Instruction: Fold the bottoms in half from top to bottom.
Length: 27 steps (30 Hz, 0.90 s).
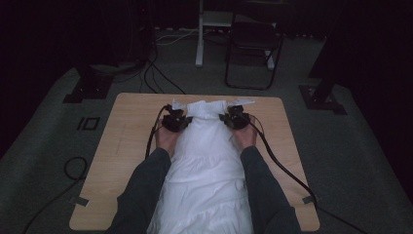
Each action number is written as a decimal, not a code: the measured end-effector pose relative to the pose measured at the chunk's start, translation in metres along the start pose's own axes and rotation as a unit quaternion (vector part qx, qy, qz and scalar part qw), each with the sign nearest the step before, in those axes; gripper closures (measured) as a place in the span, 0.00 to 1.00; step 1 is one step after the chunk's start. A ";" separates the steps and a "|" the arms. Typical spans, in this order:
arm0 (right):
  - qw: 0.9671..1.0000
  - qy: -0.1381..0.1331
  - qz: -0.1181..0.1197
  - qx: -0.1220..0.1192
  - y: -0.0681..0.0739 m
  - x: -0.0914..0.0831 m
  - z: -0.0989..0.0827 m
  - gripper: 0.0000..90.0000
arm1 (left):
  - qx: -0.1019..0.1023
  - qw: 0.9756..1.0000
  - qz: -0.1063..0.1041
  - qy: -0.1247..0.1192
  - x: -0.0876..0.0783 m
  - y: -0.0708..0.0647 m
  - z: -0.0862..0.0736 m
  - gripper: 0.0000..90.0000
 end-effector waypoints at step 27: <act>0.990 -0.081 0.078 -0.083 0.058 -0.160 -0.026 0.93 | 0.127 0.987 -0.082 -0.058 -0.139 -0.107 -0.022 0.92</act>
Point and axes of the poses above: each handheld gripper's, and its own axes: x roughly forward along the jaws, z roughly out of its top, y roughly to its left, the point moved 6 cm from there along x, roughly forward along the jaws, and after that the axes turned 5 degrees about -z, right-handed, at the moved point
